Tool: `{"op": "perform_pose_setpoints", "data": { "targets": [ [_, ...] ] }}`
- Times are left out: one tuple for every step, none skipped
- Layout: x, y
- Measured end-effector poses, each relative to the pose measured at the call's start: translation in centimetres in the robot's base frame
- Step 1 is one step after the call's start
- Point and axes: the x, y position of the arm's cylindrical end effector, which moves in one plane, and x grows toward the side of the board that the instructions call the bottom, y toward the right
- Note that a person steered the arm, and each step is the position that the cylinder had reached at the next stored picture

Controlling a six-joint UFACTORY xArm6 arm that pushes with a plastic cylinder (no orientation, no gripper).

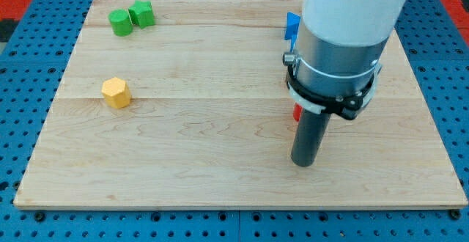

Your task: Move yellow hexagon towards bottom side of the board

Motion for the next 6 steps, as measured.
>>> {"op": "perform_pose_setpoints", "data": {
  "targets": [
    [0.6, -3.6],
    [0.1, -9.6],
    [0.1, -19.3],
    [0.0, -27.3],
    [-0.1, -36.1],
    [-4.3, -37.3]
  ]
}}
